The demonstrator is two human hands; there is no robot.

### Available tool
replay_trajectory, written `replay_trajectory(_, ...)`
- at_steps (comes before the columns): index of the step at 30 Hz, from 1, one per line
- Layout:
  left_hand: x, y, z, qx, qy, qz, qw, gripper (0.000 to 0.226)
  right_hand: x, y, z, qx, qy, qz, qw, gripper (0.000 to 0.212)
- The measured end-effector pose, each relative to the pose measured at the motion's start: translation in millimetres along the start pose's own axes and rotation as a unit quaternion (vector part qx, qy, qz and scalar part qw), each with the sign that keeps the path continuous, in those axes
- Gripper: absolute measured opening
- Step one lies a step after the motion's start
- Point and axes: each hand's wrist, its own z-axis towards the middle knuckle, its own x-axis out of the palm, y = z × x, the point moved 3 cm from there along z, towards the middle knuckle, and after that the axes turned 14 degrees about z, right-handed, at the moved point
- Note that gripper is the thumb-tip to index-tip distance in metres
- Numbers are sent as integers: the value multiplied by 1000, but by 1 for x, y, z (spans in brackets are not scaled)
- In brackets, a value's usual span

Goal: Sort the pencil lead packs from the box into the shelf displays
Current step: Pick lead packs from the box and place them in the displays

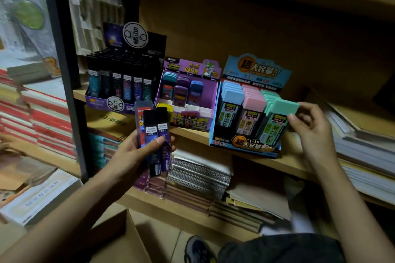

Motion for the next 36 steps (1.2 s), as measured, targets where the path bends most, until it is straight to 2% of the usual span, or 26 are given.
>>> replay_trajectory(2,1,2,0,-3,5,4,1000,64,-1,0,-1,2,2,4,1000,45)
replay_trajectory(3,1,4,0,-6,5,7,1000,65,-1,0,-2,2,2,5,1000,45)
replay_trajectory(6,1,7,3,-10,0,3,1000,37,-2,0,-1,1,12,4,1000,44)
replay_trajectory(7,2,9,3,-13,-1,4,1000,33,-2,1,-1,3,19,3,1000,45)
replay_trajectory(15,3,7,2,-3,-1,18,1000,35,-1,-4,-2,-6,17,-2,1000,40)
replay_trajectory(18,5,7,2,-8,4,13,1000,37,0,-8,-3,-4,11,-28,1000,30)
replay_trajectory(22,7,8,0,-13,10,16,1000,50,-4,-14,-5,25,-22,-91,995,16)
replay_trajectory(25,8,9,0,-17,12,18,1000,38,-1,-11,-7,22,-31,-150,988,16)
replay_trajectory(30,13,8,-4,-19,13,18,1000,33,-2,3,-9,39,-71,-294,952,21)
replay_trajectory(33,14,6,-4,-22,15,12,1000,34,9,21,-15,-29,-82,-276,957,15)
replay_trajectory(36,13,5,-6,-25,15,15,999,36,44,38,-28,-95,-33,-217,971,8)
